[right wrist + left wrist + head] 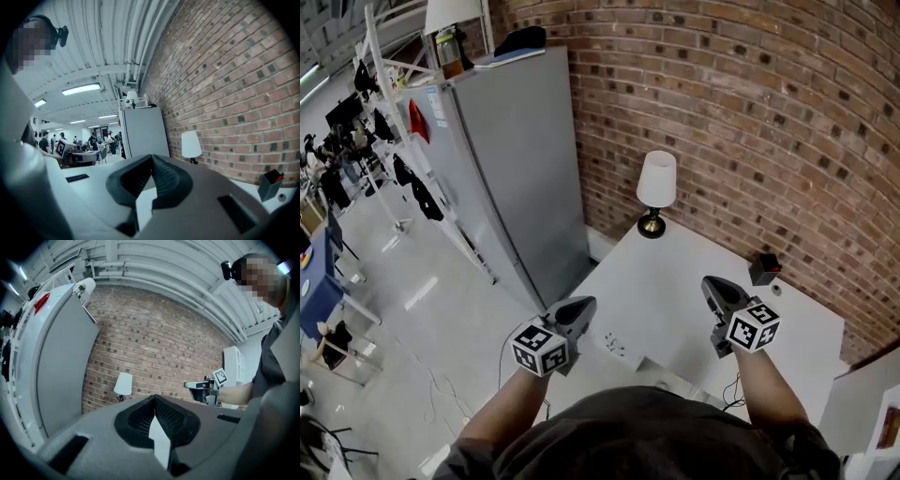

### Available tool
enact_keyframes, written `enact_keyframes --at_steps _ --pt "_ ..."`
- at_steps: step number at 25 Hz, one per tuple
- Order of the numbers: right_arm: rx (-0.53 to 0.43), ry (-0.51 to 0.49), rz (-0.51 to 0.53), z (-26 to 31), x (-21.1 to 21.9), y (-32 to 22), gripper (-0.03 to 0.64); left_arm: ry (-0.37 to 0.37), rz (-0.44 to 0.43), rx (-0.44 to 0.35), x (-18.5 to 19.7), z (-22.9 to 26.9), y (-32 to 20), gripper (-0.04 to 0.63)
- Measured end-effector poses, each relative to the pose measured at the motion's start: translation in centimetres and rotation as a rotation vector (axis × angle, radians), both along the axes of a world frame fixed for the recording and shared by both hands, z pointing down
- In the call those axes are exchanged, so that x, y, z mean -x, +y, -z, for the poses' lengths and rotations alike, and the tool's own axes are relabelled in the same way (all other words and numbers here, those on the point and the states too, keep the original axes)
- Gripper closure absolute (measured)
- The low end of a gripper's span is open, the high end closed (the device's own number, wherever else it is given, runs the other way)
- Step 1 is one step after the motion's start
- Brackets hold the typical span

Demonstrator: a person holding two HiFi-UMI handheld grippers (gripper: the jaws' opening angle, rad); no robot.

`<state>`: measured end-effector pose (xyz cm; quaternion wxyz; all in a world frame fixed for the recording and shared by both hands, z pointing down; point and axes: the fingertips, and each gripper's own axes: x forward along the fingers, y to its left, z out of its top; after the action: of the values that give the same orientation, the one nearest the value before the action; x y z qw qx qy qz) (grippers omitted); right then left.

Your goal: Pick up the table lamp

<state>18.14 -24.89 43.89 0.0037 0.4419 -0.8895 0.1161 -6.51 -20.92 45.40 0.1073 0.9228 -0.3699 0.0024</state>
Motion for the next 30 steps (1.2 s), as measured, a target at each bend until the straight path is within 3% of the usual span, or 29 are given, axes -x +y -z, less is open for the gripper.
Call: enact_keyframes --at_steps 7,12,18,23,25,28,30 --pt "-0.030 0.031 0.131 -1.1 -2.5 -10.2 0.623 -0.011 0.108 0.026 -4.3 -1.3 -7.8 0.591" --pt "-0.004 0.030 0.145 -3.2 -3.6 -15.6 0.623 -0.002 0.111 0.052 -6.8 -2.4 -12.2 0.591" --pt "0.014 0.030 0.063 -5.2 -1.1 -17.7 0.614 -0.003 0.030 0.060 -3.7 -3.6 -15.7 0.591" --pt "-0.008 0.096 -0.026 -5.9 1.5 -18.1 0.607 -0.029 -0.064 0.037 0.2 -4.7 -17.4 0.591" --pt "-0.010 0.084 -0.040 -6.5 2.5 -18.0 0.561 -0.041 -0.088 0.033 1.4 -5.1 -17.9 0.591" --pt "-0.014 0.090 -0.041 -6.9 3.4 -18.4 0.406 -0.032 -0.093 0.025 2.0 -5.1 -18.5 0.591" --pt "-0.008 0.116 -0.046 -7.2 3.5 -19.2 0.386 -0.011 -0.078 0.027 2.1 -5.2 -18.8 0.591"
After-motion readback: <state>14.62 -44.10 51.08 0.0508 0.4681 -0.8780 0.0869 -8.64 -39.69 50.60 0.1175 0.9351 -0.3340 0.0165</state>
